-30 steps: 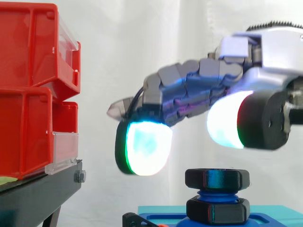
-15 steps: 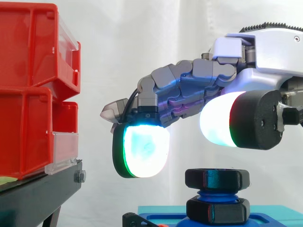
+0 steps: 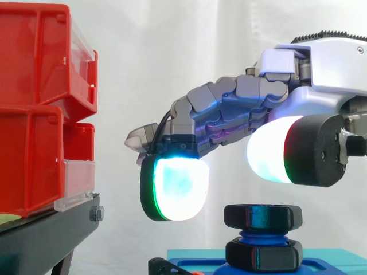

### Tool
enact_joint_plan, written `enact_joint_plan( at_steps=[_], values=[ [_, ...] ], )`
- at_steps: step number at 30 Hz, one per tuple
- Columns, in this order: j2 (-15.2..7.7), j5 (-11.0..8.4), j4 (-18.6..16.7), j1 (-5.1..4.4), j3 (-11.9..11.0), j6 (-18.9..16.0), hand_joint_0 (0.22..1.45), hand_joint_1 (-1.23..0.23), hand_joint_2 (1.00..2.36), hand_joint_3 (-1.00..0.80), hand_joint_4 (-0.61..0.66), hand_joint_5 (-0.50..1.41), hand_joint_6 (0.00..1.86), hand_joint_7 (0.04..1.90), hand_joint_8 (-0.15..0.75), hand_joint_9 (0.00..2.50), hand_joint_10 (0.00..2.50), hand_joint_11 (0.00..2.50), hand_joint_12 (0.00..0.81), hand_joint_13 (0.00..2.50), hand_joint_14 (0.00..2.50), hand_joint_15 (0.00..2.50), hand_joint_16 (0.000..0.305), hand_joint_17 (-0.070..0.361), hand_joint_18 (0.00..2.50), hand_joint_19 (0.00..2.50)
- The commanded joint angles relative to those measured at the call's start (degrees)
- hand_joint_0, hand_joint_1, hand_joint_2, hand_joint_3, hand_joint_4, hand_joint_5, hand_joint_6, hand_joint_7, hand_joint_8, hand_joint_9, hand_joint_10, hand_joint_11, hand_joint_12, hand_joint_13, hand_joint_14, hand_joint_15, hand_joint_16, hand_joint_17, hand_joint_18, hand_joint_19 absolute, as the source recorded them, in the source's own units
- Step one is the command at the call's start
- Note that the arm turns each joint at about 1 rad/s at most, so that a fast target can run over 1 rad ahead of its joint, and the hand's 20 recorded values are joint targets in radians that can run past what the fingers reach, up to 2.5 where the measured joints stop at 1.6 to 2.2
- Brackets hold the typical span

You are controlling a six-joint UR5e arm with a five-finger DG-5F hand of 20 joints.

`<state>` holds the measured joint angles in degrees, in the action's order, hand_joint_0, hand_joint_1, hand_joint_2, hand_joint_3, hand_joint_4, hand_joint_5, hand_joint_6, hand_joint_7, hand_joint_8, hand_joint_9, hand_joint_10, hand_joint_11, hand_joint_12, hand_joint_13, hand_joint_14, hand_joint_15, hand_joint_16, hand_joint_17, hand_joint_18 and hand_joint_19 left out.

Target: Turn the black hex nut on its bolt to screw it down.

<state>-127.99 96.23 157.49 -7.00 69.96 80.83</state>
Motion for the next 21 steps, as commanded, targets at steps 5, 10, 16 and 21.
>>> enact_joint_plan(
  at_steps=[5,10,16,21],
  values=[
    [0.0,1.16,1.5,0.41,0.0,0.0,0.50,-0.33,1.00,-0.50,0.18,-0.17,0.68,0.96,0.253,0.31,0.00,0.00,0.383,0.41,0.00,0.02,0.060,0.134,0.44,0.15],
    [-0.1,1.95,1.2,0.67,0.0,0.0,0.50,-0.33,1.00,-0.50,0.19,-0.19,0.74,0.88,0.256,0.31,0.00,0.00,0.385,0.42,0.00,0.03,0.060,0.134,0.44,0.15],
    [-0.1,2.82,2.0,1.64,0.0,0.0,0.50,-0.33,1.00,-0.50,0.19,-0.19,0.75,0.87,0.256,0.32,0.00,0.00,0.386,0.43,0.00,0.02,0.060,0.135,0.47,0.15],
    [0.0,4.14,1.8,2.25,0.0,0.0,0.50,-0.33,1.00,-0.50,0.20,-0.20,0.79,0.83,0.261,0.32,0.00,0.00,0.386,0.43,0.00,0.03,0.060,0.135,0.48,0.15]
  ],
)
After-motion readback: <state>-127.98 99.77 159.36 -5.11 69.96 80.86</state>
